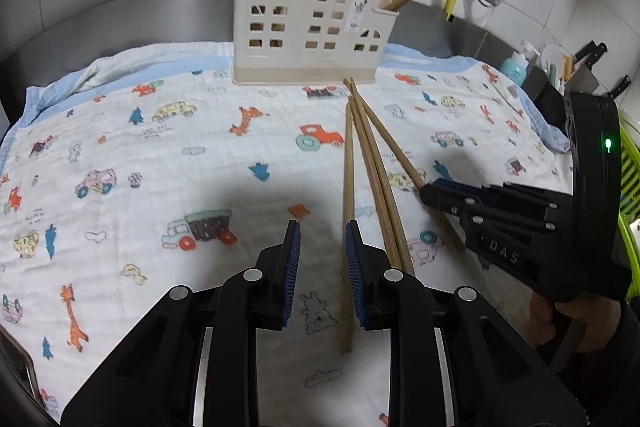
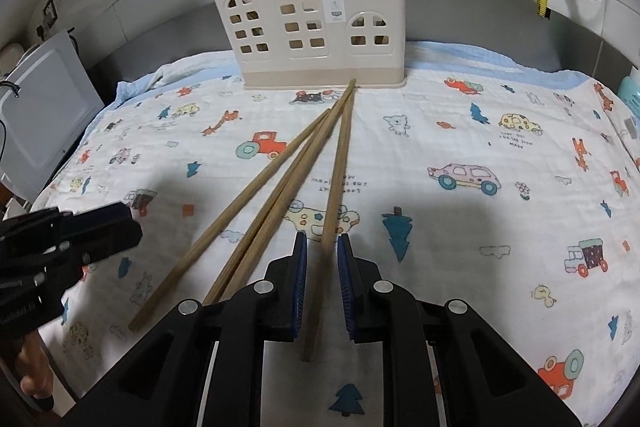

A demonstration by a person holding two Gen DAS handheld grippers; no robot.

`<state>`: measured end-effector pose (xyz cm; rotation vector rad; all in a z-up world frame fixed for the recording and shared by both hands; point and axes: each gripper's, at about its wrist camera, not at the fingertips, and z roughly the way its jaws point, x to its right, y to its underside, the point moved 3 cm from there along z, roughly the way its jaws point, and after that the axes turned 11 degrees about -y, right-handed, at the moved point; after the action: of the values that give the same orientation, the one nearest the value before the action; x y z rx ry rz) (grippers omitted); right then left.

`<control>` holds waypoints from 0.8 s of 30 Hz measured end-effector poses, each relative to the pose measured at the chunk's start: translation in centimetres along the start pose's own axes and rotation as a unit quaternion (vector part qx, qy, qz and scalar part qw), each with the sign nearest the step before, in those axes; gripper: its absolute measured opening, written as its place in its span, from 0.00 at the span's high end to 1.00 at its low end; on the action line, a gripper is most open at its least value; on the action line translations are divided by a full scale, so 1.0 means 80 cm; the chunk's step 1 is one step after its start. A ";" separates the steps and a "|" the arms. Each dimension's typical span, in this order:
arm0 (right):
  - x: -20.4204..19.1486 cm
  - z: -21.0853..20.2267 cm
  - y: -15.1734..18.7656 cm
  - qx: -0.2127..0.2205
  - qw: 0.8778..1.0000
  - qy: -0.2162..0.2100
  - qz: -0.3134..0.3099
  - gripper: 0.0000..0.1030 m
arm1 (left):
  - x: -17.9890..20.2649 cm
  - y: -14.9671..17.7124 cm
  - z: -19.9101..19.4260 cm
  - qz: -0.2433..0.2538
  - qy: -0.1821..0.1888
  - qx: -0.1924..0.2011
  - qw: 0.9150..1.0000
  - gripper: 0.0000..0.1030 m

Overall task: Organize utensils
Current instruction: 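Move both open tools back to the remaining chopsticks on the blanket, then close the left tool on a chopstick while the right tool grasps another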

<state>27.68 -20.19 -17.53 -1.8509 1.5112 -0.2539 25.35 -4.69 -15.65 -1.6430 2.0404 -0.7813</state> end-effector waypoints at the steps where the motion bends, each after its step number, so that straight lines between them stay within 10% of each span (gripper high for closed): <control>1: 0.001 0.001 0.000 -0.002 1.000 0.000 0.001 0.85 | 0.002 0.001 0.002 0.001 0.001 -0.003 1.000 0.77; 24: 0.017 -0.009 0.008 -0.002 1.000 0.010 0.004 0.93 | 0.025 0.012 0.035 0.019 0.011 -0.034 0.999 0.77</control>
<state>27.18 -21.75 -17.84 -1.8507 1.5325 -0.2671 25.93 -6.96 -18.30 -1.6342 2.1282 -0.7296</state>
